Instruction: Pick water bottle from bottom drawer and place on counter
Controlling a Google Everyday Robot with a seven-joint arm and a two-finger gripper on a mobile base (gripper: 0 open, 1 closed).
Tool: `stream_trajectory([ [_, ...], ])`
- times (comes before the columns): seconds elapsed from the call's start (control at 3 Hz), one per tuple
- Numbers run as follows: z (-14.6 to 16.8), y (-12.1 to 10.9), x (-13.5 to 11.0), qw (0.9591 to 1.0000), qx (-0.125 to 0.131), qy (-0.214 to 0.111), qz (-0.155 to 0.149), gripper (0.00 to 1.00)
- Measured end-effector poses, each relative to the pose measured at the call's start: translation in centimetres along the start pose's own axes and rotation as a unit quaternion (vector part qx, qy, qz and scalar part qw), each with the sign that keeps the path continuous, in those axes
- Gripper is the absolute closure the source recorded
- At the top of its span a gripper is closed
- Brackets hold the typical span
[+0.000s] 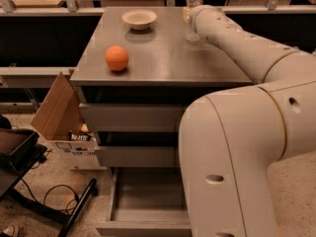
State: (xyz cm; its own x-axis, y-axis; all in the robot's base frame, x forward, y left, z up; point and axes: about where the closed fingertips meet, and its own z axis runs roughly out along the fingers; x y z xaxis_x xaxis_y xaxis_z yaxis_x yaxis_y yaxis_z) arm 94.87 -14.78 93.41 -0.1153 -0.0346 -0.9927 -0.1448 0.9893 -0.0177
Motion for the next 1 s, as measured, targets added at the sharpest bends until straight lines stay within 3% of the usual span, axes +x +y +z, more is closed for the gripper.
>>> stream_trajectory([
  [0.33, -0.01, 0.4, 2.14, 0.9999, -0.001, 0.005, 0.016, 1.0],
  [1.0, -0.05, 0.51, 1.68, 0.9998, -0.001, 0.006, 0.017, 0.51],
])
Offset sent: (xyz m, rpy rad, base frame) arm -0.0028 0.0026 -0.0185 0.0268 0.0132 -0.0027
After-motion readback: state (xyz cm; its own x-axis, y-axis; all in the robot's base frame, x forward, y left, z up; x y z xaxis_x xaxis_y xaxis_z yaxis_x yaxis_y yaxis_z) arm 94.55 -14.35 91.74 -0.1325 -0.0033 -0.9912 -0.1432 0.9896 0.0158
